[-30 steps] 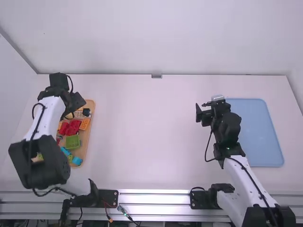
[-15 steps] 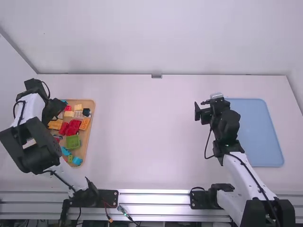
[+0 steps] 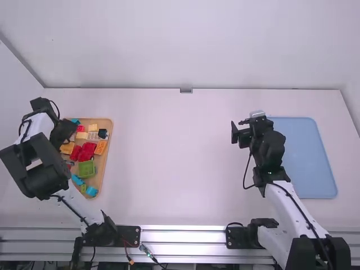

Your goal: Assemble lego blocks to make yellow taxi

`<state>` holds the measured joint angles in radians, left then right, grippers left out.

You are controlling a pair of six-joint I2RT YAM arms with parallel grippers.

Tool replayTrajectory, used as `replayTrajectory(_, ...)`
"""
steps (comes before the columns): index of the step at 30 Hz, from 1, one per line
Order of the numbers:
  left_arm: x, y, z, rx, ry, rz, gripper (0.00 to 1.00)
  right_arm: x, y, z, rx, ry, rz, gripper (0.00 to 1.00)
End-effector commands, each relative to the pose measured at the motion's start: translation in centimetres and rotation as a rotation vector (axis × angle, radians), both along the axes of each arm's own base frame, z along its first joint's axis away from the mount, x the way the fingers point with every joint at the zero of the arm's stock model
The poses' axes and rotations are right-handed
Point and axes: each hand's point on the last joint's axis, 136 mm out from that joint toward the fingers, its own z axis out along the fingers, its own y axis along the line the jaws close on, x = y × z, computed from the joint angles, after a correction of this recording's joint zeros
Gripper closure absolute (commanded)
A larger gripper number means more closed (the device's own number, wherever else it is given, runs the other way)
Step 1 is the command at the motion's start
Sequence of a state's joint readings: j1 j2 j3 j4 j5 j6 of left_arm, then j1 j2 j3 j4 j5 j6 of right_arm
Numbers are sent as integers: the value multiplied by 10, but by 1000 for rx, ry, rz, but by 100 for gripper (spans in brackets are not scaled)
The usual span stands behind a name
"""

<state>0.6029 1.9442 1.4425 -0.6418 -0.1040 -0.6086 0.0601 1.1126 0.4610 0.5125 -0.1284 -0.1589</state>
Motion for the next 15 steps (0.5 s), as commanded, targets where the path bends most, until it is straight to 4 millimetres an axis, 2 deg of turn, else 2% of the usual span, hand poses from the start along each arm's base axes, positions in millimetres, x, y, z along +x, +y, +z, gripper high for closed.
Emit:
replayTrajectory(1, -2, -2, -10, -18, 5, 30, 4, 5, 4, 15, 8, -29, 10, 1)
replayTrajectory(10, -10, -3, -33, 5, 9, 36, 6, 5, 4, 14, 8, -27, 10, 1)
replayTrajectory(15, -16, -1, -40, 22, 20, 56, 3, 5, 2, 11, 5, -15, 5, 1)
